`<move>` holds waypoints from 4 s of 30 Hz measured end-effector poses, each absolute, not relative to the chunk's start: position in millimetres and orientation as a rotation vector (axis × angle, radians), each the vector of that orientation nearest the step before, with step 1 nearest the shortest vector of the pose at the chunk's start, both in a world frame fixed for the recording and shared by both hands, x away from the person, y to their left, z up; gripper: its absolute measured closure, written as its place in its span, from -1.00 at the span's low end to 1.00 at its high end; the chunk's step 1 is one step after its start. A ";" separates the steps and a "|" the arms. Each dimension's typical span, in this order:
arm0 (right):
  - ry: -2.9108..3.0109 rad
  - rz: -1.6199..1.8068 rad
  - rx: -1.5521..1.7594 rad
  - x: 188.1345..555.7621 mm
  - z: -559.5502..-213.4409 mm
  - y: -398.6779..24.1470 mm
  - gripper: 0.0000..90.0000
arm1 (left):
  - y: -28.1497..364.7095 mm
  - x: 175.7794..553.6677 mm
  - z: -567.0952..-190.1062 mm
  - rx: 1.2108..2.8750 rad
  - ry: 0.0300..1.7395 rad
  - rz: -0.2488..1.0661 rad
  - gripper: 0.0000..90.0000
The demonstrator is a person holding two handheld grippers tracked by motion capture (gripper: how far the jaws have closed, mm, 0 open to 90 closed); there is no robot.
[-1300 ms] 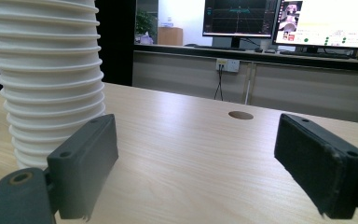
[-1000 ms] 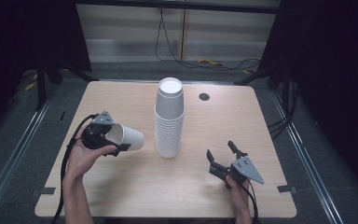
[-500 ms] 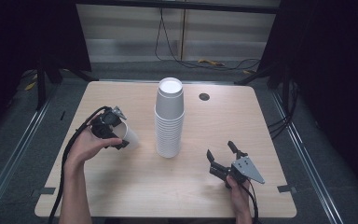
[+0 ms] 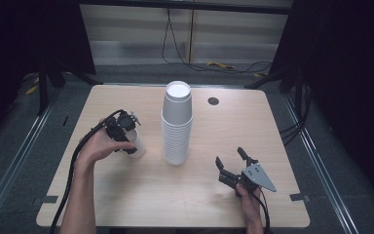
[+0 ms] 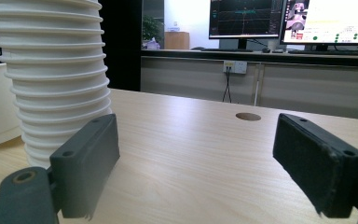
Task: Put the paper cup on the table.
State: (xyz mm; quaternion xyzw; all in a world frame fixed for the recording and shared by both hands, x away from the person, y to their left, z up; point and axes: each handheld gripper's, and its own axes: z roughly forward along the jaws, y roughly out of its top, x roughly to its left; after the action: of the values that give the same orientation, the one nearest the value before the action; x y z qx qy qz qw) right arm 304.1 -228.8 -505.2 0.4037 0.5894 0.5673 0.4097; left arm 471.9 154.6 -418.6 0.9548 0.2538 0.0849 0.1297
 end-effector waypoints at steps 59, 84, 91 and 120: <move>1.497 1.442 1.010 304.0 -505.1 -229.3 -0.68 | 205.4 417.9 -494.6 2.005 0.969 0.429 -0.65; 1.496 1.442 1.007 304.0 -505.2 -229.8 -0.68 | 214.9 354.4 -483.3 1.706 0.900 0.544 -0.66; 1.497 1.442 1.007 304.0 -505.2 -229.8 -0.68 | 202.5 334.8 -482.0 1.734 0.825 0.562 -0.65; 1.487 1.439 1.014 303.5 -505.3 -229.1 -0.67 | 132.2 307.2 -507.8 1.687 0.679 0.555 -0.65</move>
State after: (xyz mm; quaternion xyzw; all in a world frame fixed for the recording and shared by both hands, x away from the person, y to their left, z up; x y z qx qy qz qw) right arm 303.5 -229.1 -505.3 0.4019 0.5895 0.5707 0.4065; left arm 307.2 132.2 -507.8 0.7222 0.2907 0.2374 0.5810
